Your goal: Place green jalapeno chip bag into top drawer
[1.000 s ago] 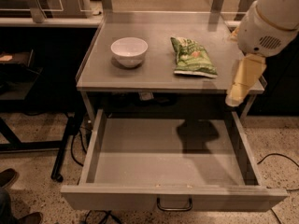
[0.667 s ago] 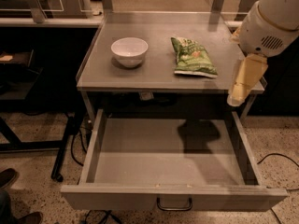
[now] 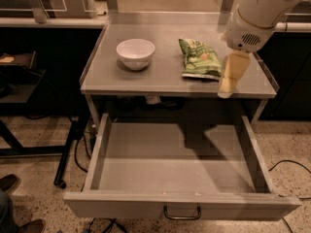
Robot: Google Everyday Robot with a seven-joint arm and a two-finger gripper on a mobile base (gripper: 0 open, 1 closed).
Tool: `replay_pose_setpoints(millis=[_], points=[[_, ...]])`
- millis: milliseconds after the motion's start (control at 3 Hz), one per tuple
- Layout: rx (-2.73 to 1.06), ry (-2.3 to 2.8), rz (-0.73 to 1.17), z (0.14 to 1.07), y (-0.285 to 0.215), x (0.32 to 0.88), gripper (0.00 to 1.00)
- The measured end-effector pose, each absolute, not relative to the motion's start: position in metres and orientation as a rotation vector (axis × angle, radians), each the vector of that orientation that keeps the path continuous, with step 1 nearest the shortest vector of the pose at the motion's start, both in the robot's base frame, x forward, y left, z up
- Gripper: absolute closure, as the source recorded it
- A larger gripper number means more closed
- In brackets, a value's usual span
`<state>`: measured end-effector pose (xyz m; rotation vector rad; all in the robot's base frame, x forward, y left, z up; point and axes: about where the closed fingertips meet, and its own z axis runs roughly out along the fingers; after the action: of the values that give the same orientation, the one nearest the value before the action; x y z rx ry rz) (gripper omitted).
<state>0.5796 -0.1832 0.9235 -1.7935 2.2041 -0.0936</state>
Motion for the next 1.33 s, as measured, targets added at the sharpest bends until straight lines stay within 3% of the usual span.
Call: replay_pose_setpoints(millis=[333,667,1333], points=[[-1.826,2.221,-0.101,0.902,-0.174,0.623,0.00],[-1.824,2.220,-0.100,0.902,-0.174,0.623,0.00],[-1.691,2.298,-0.153,0.892,-0.188,0.725,0.00]])
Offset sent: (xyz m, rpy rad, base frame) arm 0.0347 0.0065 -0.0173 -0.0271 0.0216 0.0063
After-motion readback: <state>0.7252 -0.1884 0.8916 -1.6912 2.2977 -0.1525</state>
